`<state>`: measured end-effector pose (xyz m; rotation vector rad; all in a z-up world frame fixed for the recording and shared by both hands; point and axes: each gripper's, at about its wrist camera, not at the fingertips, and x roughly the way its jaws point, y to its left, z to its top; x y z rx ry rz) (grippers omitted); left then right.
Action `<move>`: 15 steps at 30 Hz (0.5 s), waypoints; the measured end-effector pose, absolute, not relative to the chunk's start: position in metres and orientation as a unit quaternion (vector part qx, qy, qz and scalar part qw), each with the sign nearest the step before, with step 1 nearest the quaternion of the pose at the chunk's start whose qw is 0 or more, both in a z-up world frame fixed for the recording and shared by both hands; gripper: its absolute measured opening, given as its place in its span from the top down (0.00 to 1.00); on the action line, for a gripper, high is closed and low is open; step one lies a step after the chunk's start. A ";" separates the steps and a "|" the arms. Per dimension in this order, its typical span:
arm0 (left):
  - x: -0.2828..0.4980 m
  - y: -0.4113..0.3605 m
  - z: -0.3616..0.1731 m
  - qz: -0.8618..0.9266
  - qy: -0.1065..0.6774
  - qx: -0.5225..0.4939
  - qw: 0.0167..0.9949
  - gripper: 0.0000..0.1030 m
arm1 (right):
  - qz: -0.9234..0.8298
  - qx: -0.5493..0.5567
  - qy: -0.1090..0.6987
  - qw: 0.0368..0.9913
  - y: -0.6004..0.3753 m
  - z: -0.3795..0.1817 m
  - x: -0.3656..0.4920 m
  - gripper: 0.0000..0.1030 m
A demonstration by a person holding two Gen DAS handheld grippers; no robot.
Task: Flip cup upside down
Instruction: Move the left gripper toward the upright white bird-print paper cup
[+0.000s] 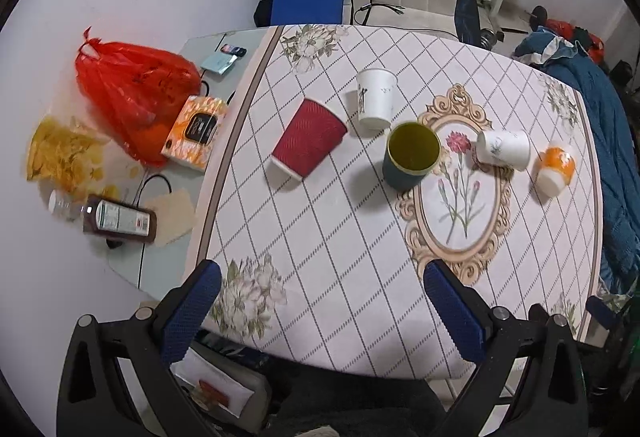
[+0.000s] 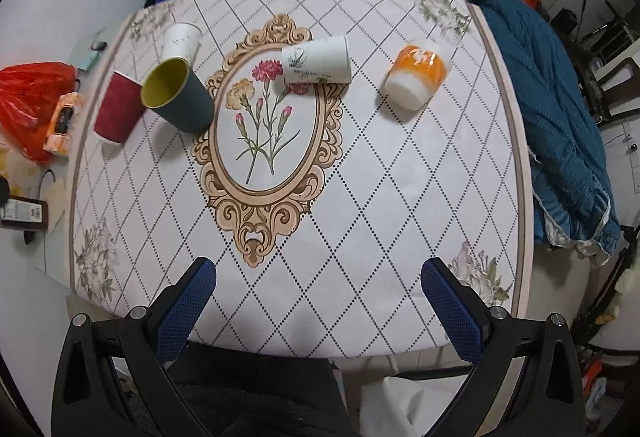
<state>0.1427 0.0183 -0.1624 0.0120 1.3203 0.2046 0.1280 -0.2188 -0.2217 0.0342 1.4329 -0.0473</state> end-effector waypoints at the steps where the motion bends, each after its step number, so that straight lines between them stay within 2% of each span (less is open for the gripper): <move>1: 0.154 0.021 -0.164 0.092 0.613 0.005 0.785 0.00 | -0.023 0.015 0.660 0.751 -0.218 -0.226 0.134 0.00; 15: 0.296 0.040 -0.179 0.037 0.612 0.007 0.790 0.00 | -0.065 0.004 0.698 0.713 -0.205 -0.266 0.221 0.00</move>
